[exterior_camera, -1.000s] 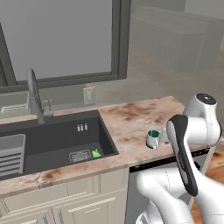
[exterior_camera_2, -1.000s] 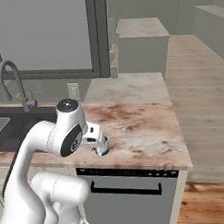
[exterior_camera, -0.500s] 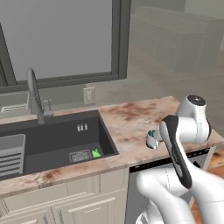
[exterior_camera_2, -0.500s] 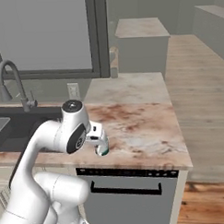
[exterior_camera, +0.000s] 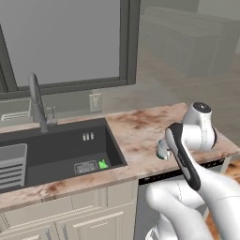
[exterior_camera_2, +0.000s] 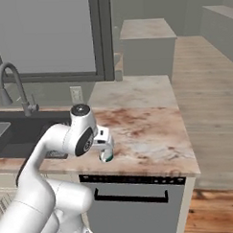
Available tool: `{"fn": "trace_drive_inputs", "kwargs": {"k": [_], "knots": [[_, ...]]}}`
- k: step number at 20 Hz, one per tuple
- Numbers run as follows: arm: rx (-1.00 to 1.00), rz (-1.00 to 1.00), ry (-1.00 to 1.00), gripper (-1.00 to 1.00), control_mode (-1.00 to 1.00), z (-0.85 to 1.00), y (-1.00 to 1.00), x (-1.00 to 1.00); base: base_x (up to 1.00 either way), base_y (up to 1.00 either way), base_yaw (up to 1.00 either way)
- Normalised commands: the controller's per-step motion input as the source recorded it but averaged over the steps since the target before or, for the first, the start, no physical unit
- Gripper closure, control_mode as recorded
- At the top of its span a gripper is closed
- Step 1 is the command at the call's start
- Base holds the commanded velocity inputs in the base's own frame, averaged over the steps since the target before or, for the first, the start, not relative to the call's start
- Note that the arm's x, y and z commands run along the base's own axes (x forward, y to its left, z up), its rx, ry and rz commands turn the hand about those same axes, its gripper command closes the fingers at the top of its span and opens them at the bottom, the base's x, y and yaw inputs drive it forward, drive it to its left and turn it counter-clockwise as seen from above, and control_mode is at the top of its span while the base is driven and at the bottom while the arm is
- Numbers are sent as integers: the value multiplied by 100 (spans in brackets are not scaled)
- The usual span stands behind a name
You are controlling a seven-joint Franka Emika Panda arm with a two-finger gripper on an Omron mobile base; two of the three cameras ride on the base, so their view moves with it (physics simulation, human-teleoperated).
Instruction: Clear the mugs and bowl far away from the sink.
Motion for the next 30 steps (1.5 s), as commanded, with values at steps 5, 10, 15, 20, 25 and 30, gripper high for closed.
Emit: {"fn": "trace_drive_inputs", "kwargs": {"k": [5, 10, 15, 20, 25, 30], "knots": [[0, 0, 3, -100, -100, -33, 0, 24, 0, 0, 0], [0, 0, 2, -100, -100, -35, -7, 14, 0, 0, 0], [0, 0, 0, -100, -100, -31, -13, 9, 0, 0, 0], [0, 0, 0, -100, -100, -26, -4, 16, 0, 0, 0], [0, 0, 0, -100, -100, -24, 0, 24, 0, 0, 0], [0, 0, 0, -100, -100, -14, 0, 20, 0, 0, 0]]}}
